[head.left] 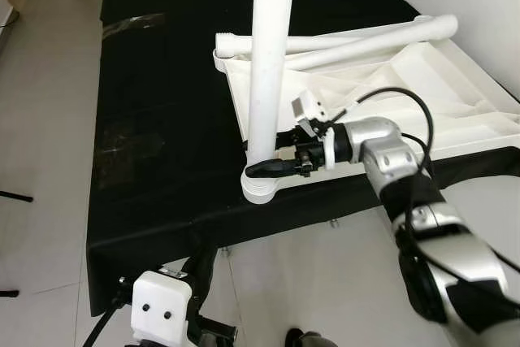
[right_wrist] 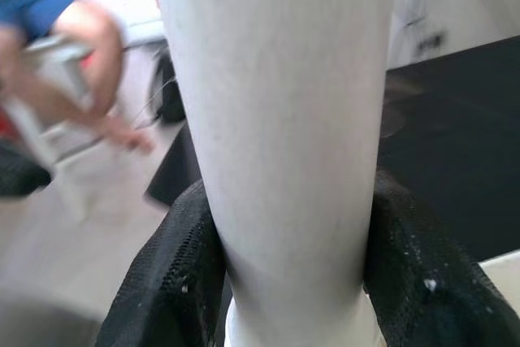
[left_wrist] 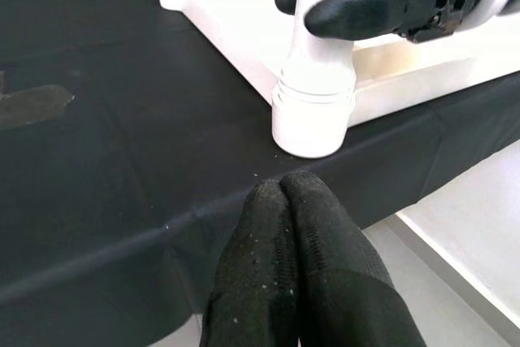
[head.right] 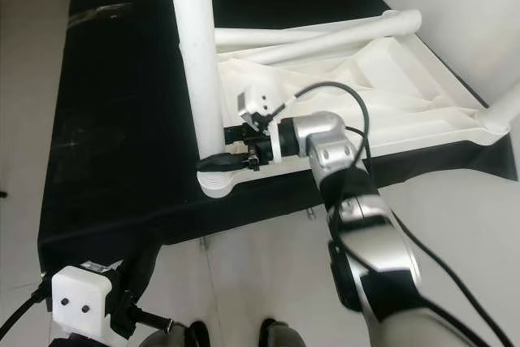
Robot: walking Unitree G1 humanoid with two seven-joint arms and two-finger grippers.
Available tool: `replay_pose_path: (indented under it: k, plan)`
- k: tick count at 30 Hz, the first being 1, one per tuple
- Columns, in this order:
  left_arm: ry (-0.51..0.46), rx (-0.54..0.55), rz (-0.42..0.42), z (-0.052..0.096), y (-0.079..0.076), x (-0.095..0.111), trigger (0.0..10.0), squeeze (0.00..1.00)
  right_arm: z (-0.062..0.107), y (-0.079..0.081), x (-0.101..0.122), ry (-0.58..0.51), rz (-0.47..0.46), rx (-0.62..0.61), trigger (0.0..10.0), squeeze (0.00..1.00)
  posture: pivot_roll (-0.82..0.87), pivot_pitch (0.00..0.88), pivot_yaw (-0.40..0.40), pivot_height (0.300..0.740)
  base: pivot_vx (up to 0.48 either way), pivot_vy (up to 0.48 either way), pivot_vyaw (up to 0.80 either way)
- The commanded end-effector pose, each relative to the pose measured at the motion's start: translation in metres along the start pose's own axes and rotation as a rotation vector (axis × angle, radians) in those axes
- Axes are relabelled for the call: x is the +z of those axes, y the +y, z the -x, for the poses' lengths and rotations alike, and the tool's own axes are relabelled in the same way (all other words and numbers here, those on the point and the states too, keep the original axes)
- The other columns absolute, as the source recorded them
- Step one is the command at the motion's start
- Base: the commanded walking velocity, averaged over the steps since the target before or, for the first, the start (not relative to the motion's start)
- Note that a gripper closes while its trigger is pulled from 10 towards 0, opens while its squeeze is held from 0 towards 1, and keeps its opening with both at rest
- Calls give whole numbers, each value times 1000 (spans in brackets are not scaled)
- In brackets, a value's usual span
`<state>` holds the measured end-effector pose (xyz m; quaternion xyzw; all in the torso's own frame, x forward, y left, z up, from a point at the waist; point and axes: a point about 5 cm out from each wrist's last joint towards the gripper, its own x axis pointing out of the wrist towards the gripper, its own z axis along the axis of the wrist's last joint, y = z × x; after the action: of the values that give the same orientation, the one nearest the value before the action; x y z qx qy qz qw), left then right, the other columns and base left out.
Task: Building children table
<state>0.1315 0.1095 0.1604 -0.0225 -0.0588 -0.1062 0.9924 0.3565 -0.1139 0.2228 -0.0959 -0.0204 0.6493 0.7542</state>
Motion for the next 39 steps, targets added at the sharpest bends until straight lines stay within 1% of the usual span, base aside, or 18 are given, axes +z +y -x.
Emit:
replay_pose_path:
  k: [1,3,4,6,7,10,14,15,17,18,19,20,23,30,31,33,34,39]
  plan:
    - [30,-25,22,2,-5,-5,10000,0,0,-1,-5,-19,-37,-189,0,0,-34,231,-12,740,0,0,0]
    - [30,-26,21,2,-5,-5,10000,0,-5,2,-11,-14,-54,-282,0,0,-34,231,-12,740,0,0,0]
    - [30,-26,21,2,-3,-5,10000,0,-10,7,-30,98,-68,-635,0,0,-45,234,-8,740,0,0,0]
    - [30,-26,21,2,-3,-5,10000,0,-10,7,-30,98,-68,-635,0,0,-45,234,-8,740,0,0,0]
    - [29,-31,20,2,-1,-6,10000,0,-24,42,-52,183,-89,-864,0,0,-36,227,3,740,0,0,0]
    - [30,-35,20,1,0,-7,10000,0,-48,58,-55,151,-122,-803,0,0,-39,218,10,740,0,0,0]
    - [32,-37,25,-2,1,-10,10000,0,-60,49,-49,121,-118,-745,0,0,-37,198,6,740,0,0,0]
    - [32,-37,27,-2,1,-10,10000,0,-61,46,-47,125,-105,-726,4588,0,-37,197,2,740,0,0,0]
    - [32,-37,29,-2,1,-10,10000,0,-62,45,-46,129,-97,-717,4588,0,-37,197,2,740,0,0,0]
    - [30,-36,29,-3,1,-10,10000,0,-64,43,-42,97,-106,-687,10000,0,-38,192,1,740,0,0,0]
    - [29,-34,30,-3,0,-11,10000,0,-68,43,-34,48,-106,-600,10000,267,-35,188,0,740,0,0,0]
    - [28,-32,29,-3,1,-11,10000,0,-72,43,-25,-20,-125,-505,10000,1000,-35,188,0,740,0,0,0]
    - [26,-32,30,-4,0,-11,10000,0,-73,46,0,-117,-102,-278,10000,1000,-31,182,-3,740,0,0,0]
    - [22,-34,34,-5,-1,-11,10000,0,-62,34,15,-105,25,-82,10000,1000,-25,182,-11,740,0,0,0]
    - [20,-32,32,-5,-1,-11,10000,0,-58,27,18,-91,32,-42,10000,643,-20,184,-14,740,0,0,0]
    - [19,-30,30,-5,-1,-11,10000,0,-56,22,20,-84,29,-23,10000,643,-19,184,-16,740,0,0,0]
    - [17,-26,29,-5,-2,-11,10000,0,-52,12,26,-82,8,22,10000,0,-14,187,-19,740,0,0,0]
    - [17,-25,31,-4,-3,-11,10000,0,-50,5,37,-89,-8,133,10000,0,-12,190,-17,740,0,0,0]
